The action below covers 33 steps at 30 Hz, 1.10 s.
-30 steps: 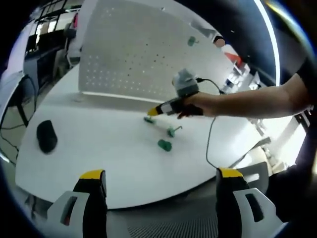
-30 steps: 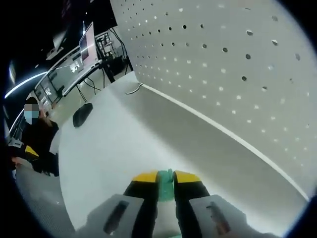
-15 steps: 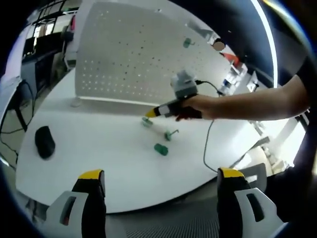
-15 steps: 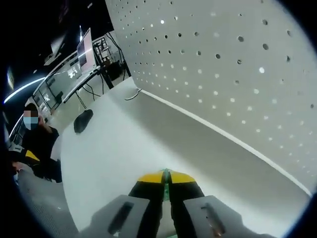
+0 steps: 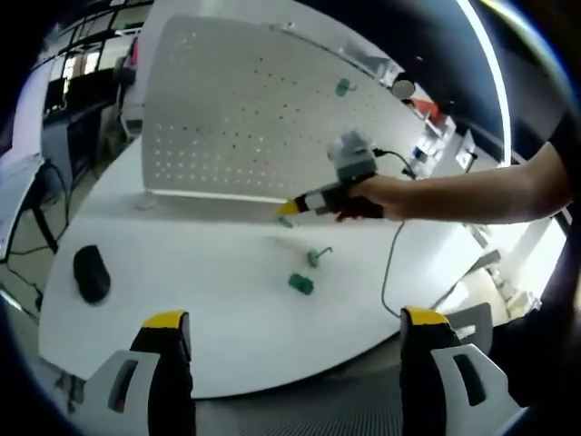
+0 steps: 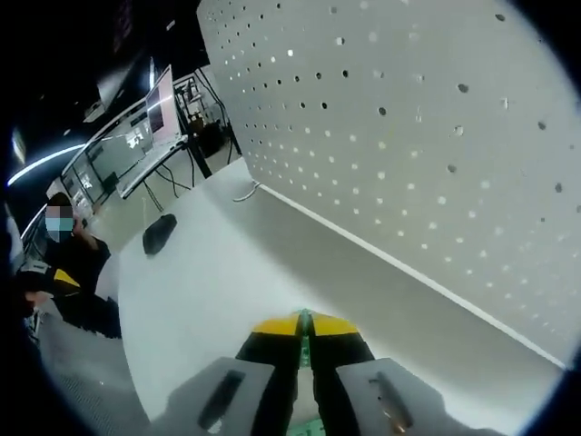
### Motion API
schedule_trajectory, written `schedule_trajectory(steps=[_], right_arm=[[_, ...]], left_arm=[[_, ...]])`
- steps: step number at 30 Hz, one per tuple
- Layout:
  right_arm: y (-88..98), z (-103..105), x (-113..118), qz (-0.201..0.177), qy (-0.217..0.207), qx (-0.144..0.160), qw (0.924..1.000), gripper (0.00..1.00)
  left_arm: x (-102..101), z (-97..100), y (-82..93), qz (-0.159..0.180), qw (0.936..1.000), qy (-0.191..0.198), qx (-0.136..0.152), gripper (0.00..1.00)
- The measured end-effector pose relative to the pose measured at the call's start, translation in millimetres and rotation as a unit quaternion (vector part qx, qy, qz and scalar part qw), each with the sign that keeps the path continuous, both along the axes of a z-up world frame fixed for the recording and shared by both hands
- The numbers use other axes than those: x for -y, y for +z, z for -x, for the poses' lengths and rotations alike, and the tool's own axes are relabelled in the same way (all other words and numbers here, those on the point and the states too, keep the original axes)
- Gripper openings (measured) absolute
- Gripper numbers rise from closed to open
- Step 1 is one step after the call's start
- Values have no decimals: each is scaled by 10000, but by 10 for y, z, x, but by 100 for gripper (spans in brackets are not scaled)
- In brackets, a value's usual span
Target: Insert the hook assembly into the mounting plate slot until the hook locks in place.
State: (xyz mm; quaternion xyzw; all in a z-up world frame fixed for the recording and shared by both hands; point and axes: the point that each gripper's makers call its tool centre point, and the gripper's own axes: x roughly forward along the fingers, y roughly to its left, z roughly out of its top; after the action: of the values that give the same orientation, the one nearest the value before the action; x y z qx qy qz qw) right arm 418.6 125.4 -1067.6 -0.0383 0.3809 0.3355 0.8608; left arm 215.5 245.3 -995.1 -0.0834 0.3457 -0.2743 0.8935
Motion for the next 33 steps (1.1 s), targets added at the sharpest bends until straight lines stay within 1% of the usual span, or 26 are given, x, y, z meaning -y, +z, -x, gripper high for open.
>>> schedule_trajectory(steps=[4,8,10,14,16,18,19,21,22,25,26,28,30,33], right_arm=[[174,13,20,-198,-142,104,9996,0],[354,31,33,-292,-179,260,9991,0],[432,64,30,-341,-167,275,9989,0],[603,120,32,-356,-103,443,9983,0],[696,160,23,-481,-161,488,9975,0],[769,228,7,-583,-205,526,9967,0],[781,244,3,-588,-200,540,9966,0],[850,283,-15,-667,-225,640,9955,0],[898,297,-30,-778,-267,675,9943,0],[1043,416,-71,-1001,-338,763,9915,0],[1084,472,-90,-1037,-311,791,9910,0],[1120,520,-112,-1056,-271,835,9905,0],[1198,627,-142,-1164,-282,891,9888,0],[1335,811,-193,-1587,-532,878,9820,0]], left_arm=[[-24,-13,18,45,9999,96,13,97],[-66,-40,70,22,9998,167,92,97],[-66,-49,118,55,9996,205,165,97],[-47,-46,162,80,9994,246,231,97],[-45,-41,184,77,9993,250,253,97],[-72,-56,201,34,9990,354,257,97],[-80,-65,206,19,9989,374,265,97],[-85,-82,233,1,9988,388,286,98],[-87,-93,250,-11,9989,382,285,97],[-83,-113,313,34,9989,355,306,97],[-82,-121,325,59,9989,347,302,97],[-80,-140,352,122,9989,341,290,96],[-65,-157,372,157,9989,318,295,96],[-29,-188,399,153,9992,197,324,95]])
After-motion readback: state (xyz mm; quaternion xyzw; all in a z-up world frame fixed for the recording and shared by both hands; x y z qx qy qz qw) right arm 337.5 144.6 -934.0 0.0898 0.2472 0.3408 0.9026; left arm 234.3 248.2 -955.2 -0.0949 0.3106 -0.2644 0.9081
